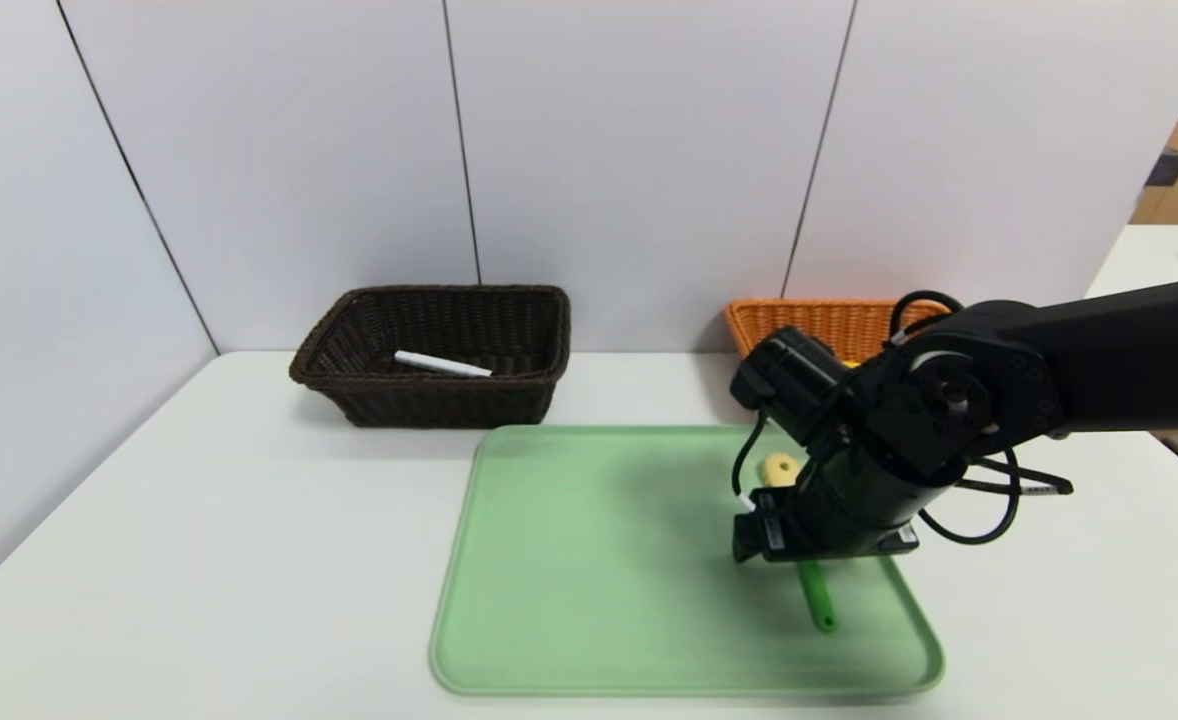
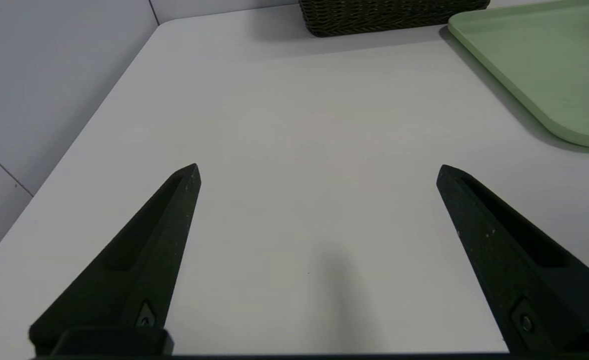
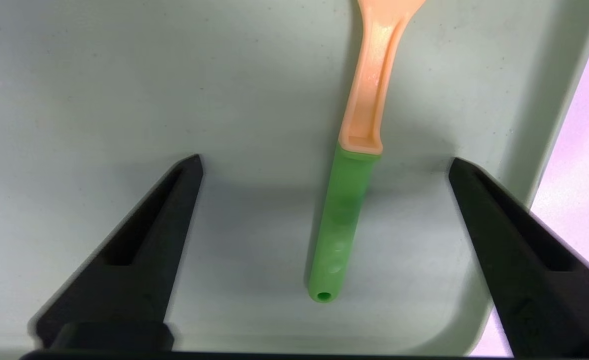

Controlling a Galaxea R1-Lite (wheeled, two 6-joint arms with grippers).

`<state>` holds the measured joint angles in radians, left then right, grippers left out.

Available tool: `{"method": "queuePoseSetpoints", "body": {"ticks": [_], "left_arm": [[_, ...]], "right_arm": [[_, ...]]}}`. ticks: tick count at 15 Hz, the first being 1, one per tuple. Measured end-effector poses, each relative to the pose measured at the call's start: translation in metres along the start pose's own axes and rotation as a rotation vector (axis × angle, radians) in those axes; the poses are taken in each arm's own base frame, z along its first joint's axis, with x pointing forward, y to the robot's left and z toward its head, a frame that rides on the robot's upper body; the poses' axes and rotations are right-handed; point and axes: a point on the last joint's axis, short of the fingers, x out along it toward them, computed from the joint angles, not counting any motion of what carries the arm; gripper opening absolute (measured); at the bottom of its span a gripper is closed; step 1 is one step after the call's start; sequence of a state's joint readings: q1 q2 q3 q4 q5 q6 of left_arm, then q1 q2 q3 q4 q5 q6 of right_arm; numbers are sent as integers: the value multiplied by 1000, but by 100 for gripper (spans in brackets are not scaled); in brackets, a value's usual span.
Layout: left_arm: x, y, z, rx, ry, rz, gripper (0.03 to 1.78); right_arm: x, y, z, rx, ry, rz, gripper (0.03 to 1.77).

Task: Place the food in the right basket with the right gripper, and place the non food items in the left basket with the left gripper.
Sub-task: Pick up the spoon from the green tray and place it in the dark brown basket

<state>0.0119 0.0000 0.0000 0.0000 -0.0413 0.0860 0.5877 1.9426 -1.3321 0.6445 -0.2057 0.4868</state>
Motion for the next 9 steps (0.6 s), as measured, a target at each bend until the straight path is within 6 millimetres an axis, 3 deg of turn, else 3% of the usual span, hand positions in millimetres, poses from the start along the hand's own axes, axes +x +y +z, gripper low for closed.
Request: {"method": "queuePoseSetpoints", "body": {"ticks": [3,6,8,9], "left_arm": [[0,0,0,0,0,0,169],[0,0,0,0,0,0,169],[0,0,0,1,0,0,169],[0,0,0,0,0,0,169]], "right_arm": [[0,-1,0,2,3,-3,110],[1,-2,0,6,8,-5,78],[1,-3,0,12,10,-7,11],[2,-3,0,13,10,-7,15]]}}
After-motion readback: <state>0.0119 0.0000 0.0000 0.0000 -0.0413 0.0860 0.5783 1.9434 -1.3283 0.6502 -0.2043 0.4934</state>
